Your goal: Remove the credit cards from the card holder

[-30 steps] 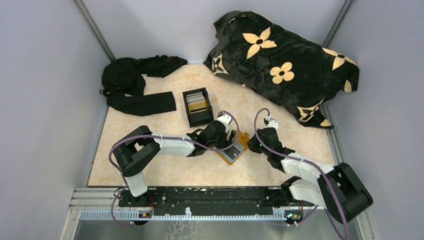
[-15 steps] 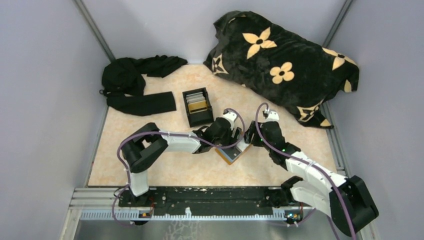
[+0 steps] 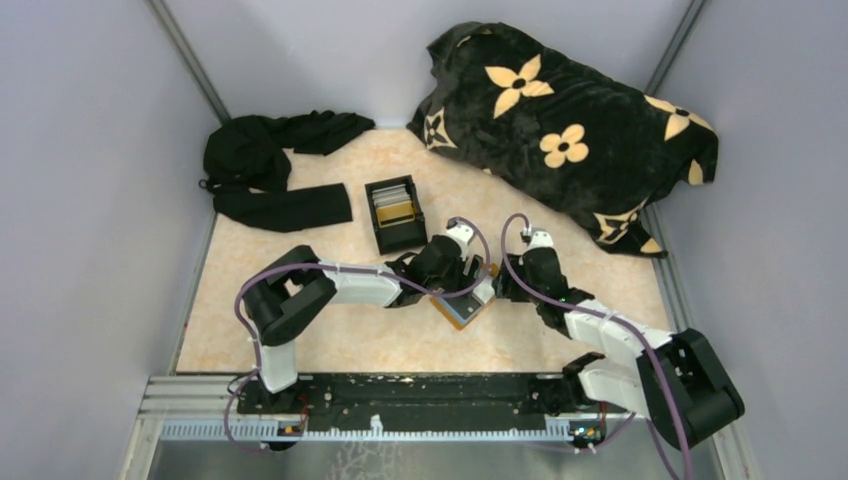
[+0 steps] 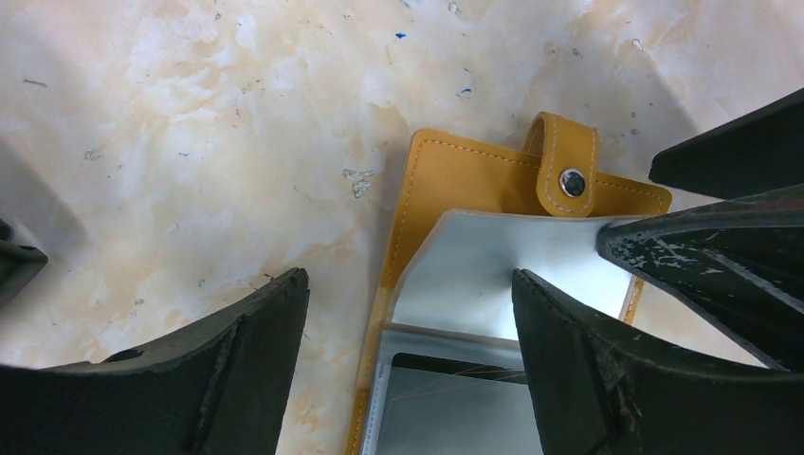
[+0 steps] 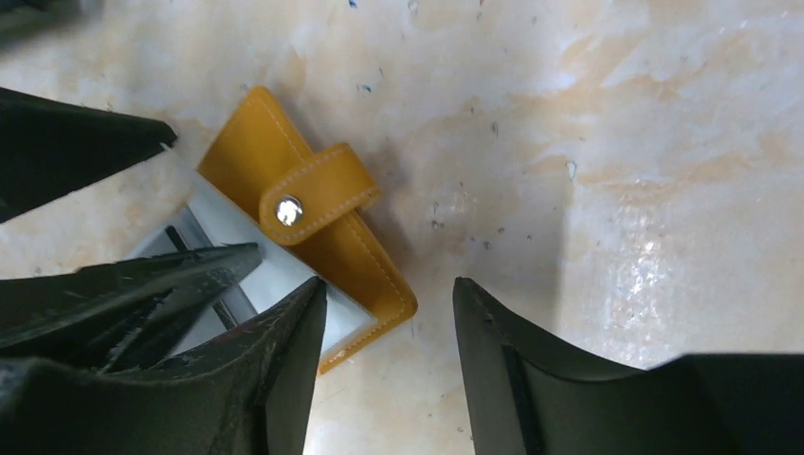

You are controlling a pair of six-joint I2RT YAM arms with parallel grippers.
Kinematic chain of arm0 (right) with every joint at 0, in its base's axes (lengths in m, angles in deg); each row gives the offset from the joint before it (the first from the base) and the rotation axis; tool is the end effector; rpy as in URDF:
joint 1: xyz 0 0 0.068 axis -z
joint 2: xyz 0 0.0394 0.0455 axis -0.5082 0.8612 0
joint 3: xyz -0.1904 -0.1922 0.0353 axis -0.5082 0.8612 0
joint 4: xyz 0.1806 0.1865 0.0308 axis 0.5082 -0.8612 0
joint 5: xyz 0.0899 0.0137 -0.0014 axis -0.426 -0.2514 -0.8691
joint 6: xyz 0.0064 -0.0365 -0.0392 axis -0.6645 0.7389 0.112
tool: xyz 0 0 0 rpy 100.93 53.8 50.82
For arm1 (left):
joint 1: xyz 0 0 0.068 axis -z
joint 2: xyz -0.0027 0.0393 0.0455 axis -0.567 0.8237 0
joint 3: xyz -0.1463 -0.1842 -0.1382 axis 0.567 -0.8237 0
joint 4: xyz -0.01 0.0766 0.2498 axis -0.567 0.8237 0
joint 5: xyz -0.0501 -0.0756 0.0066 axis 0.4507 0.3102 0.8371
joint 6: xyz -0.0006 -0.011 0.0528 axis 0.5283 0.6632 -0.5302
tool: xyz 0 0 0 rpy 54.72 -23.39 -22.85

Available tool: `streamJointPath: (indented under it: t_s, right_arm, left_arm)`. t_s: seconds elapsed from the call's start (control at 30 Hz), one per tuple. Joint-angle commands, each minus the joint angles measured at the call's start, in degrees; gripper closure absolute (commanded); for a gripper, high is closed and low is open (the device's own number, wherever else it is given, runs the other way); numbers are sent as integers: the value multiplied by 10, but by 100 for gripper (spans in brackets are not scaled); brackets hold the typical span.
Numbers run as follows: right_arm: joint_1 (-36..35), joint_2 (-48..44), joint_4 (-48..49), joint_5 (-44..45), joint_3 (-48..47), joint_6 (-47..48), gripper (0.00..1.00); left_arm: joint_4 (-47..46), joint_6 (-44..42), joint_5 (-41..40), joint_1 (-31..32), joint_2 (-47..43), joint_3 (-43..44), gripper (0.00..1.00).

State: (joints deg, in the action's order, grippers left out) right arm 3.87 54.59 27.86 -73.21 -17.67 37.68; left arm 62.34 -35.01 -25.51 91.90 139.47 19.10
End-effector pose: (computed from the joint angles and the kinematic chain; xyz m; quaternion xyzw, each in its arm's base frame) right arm 0.1809 0.0884 0.1530 0.0167 0.9010 0.1694 0.3991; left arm 0.2148 -0.3223 0.1442 0.2572 0.8493 -0.2075 0.4117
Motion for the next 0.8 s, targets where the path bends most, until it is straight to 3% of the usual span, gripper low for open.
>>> streamJointPath:
  t_s: [0.0,0.1,0.3,0.6,0.77]
  right_arm:
    - [11,24,68,-38,6,10,49]
    - [12,35,90,-59,9,7,54]
    - [12,11,125,-87,27,-15,100]
    - [13,-33,110,-59,48,-57,100]
    - [14,-96,62,53,67,-171,100]
  left_arm:
    - [30,4,18,-3,9,-26,16]
    - [27,3,18,-4,6,-28,16]
    - [26,3,18,-5,7,-31,16]
    - [26,6,-18,-12,-20,-37,11]
    - [32,47,-83,-11,-75,-47,8]
